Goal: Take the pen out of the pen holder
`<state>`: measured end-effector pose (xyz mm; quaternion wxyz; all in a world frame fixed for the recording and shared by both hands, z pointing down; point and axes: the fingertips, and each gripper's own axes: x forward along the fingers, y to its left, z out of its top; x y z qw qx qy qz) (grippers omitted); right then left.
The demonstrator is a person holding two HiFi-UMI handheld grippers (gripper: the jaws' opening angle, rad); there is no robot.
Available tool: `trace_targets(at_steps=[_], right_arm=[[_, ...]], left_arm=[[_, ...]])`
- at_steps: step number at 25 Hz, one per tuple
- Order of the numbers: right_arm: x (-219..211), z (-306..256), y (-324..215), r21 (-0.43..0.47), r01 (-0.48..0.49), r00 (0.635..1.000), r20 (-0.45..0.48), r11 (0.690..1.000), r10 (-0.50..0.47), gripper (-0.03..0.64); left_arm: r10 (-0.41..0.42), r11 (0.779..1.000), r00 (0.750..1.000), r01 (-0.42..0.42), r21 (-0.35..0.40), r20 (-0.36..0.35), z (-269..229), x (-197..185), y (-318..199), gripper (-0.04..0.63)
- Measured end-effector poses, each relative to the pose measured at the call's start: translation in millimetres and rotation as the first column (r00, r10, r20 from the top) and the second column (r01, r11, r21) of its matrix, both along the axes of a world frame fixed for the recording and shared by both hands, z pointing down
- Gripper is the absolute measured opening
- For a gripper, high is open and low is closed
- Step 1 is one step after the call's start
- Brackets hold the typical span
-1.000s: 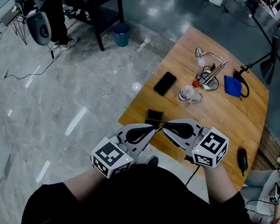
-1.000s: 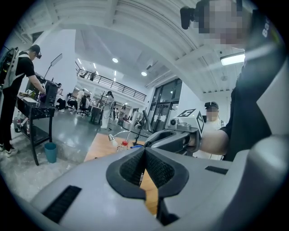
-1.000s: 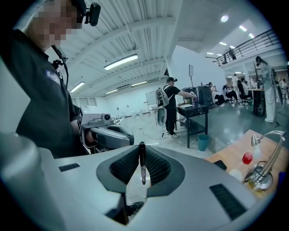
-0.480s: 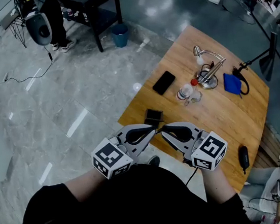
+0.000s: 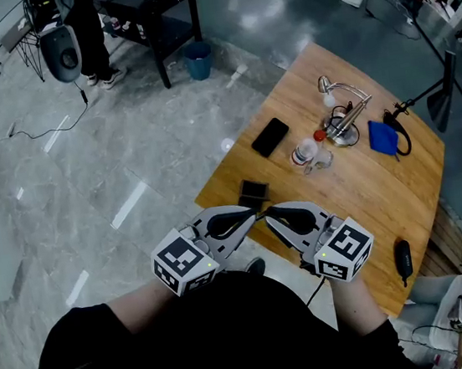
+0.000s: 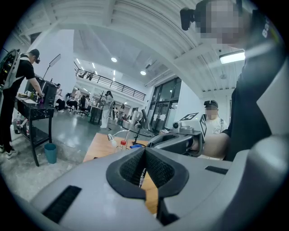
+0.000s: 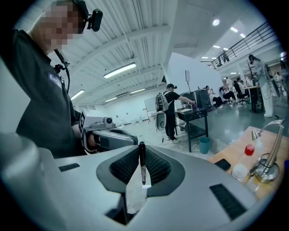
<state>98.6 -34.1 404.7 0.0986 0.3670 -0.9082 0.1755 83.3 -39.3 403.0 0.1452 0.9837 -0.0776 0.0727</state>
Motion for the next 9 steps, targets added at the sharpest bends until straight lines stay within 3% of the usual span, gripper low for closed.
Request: trace_targets(at_steps=[9], right_arm=[[3.3,-1.5,-1.9,-0.002,-0.005,1.000,0.005,1.000,0.005,0.048]], left_arm=[[0.001,1.000,1.000,-0.001,-0.001,0.001,-1.8,2.5,-2.3,-0.002]])
